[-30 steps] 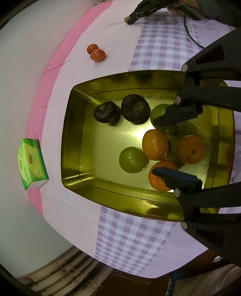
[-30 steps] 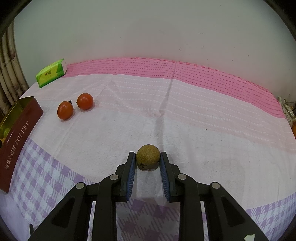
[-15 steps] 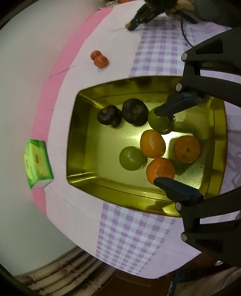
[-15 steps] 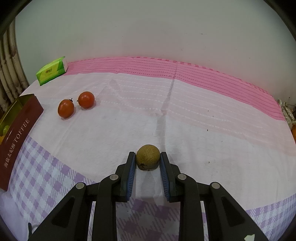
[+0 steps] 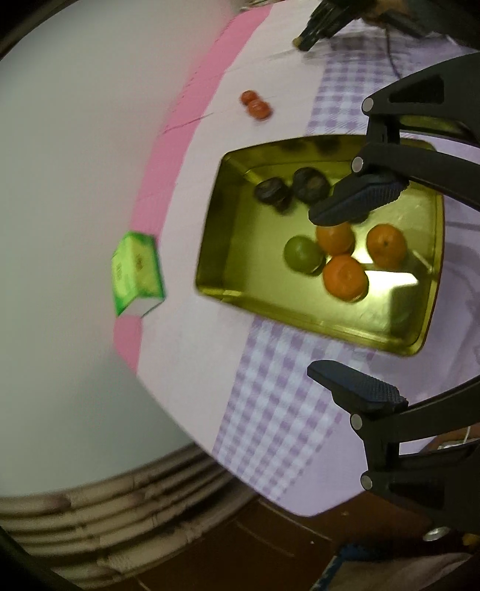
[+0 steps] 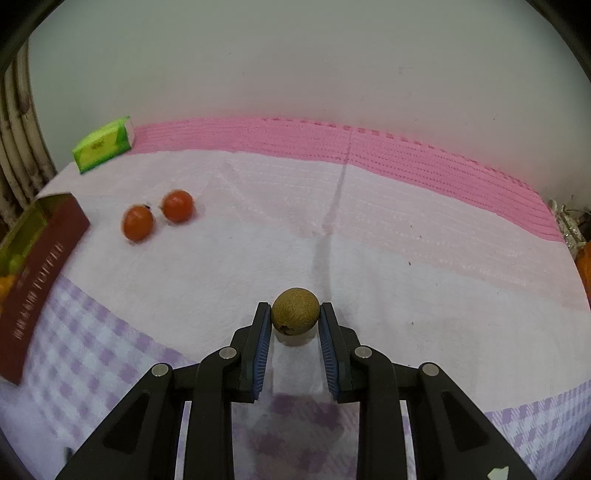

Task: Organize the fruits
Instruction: 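Carry the small brown fruit into the gold tin with the right gripper and release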

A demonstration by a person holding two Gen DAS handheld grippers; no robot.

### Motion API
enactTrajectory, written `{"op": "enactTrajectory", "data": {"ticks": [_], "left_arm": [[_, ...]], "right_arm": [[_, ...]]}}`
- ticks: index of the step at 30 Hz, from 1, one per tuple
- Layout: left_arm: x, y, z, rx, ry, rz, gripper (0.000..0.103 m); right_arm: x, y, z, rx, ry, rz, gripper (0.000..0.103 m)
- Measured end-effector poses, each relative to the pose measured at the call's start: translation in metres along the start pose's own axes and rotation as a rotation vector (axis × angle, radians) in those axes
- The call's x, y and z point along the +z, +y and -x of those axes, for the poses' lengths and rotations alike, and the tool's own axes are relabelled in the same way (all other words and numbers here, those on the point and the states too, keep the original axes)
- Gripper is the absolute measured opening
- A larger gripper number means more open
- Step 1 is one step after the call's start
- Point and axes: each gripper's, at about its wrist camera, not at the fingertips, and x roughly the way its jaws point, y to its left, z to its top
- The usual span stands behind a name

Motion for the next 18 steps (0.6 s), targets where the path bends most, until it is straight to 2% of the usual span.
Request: {"op": "enactTrajectory", "data": {"ticks": [3, 9, 11, 14, 18], "left_arm": [[-0.002, 0.007, 0.002, 0.031, -0.024, 0.027, 0.076], [-0.003, 0.02, -0.002, 0.08, -0.019, 0.07, 0.076], [-0.003, 0.027, -0.001, 0.073, -0.022, 0.1, 0.076], [-0.003, 0.036, -0.004, 0.059, -0.003, 0.14, 0.077], [-0.005, 0.04, -0.009, 0.088, 0.018, 0.147, 0.077]], "right_arm": [[0.012, 0.025, 0.02, 0.076, -0.029, 0.036, 0.024], [0.035, 0.111, 0.041, 0.301, -0.041, 0.142, 0.024], [0.04, 0.145, 0.042, 0.373, -0.026, 0.18, 0.024], [0.044, 0.186, 0.037, 0.436, -0.009, 0.234, 0.024], [0.045, 0.226, 0.028, 0.462, 0.016, 0.299, 0.024]]}}
